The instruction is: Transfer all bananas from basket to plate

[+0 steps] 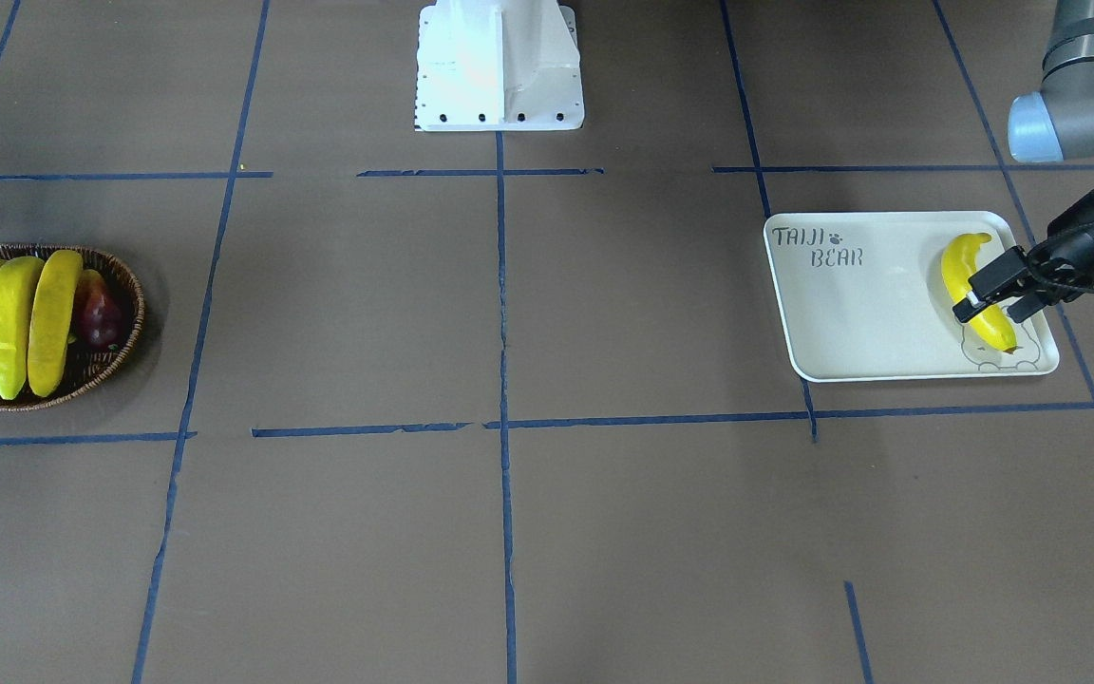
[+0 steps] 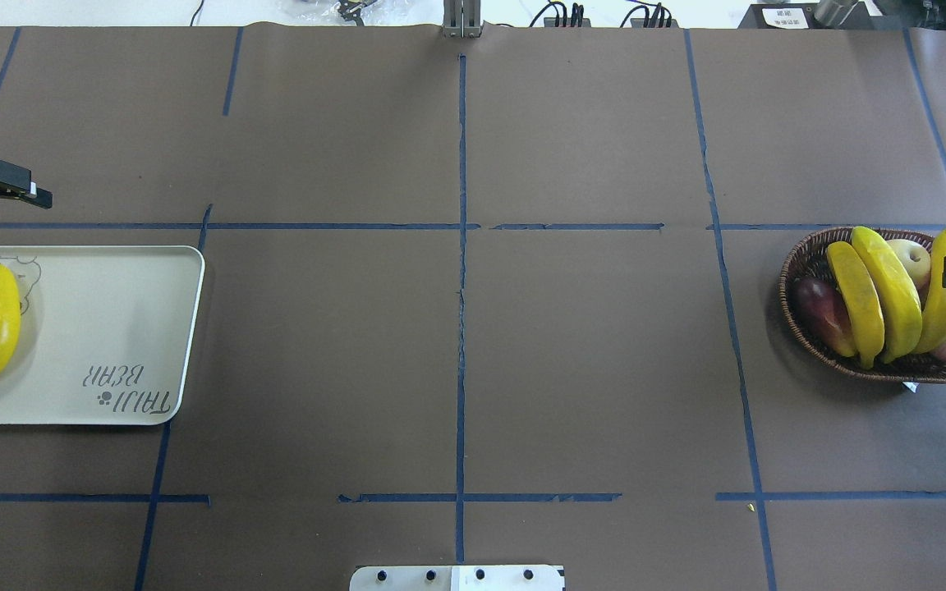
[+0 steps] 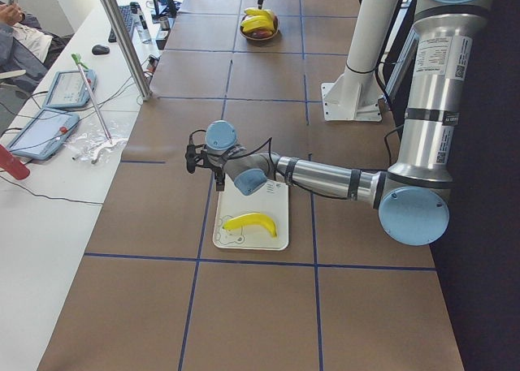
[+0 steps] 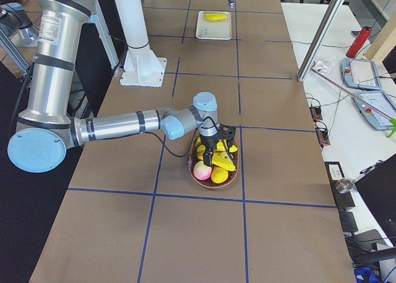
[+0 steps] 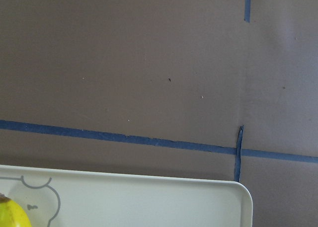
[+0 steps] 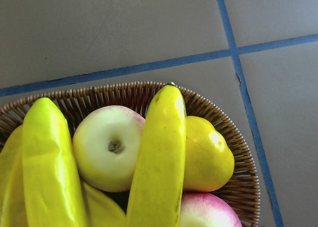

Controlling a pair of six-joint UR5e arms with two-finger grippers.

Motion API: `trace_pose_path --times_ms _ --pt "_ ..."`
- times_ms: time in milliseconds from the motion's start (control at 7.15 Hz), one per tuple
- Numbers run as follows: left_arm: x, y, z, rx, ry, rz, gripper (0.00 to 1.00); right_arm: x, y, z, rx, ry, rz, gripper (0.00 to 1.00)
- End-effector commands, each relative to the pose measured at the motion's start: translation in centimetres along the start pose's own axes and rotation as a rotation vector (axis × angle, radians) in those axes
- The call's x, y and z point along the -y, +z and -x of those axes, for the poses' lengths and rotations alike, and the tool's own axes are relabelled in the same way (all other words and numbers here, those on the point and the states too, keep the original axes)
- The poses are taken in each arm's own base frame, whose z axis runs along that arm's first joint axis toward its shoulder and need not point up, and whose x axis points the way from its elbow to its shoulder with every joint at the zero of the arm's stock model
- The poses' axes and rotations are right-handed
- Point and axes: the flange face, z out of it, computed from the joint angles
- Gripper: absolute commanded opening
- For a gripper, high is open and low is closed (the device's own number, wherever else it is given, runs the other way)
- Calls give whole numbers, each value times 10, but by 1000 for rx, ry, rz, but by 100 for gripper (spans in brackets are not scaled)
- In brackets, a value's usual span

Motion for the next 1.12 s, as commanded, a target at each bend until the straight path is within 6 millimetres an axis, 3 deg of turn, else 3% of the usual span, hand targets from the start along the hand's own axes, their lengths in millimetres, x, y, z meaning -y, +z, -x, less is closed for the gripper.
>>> trace_pose_path --times_ms 0,420,560,700,980 --pt "-1 1 -1 -1 3 2 100 -8 15 8 -41 -30 -3 99" --pt "-1 1 -1 -1 4 2 100 -13 28 7 -62 -42 17 95" --pt "-1 1 -1 -1 4 2 100 -13 29 6 -64 -34 20 87" --pt "-1 1 -1 -1 4 2 100 -15 31 8 -64 -37 24 69" --pt "-1 1 0 0 5 2 100 -16 32 11 -64 -44 28 47"
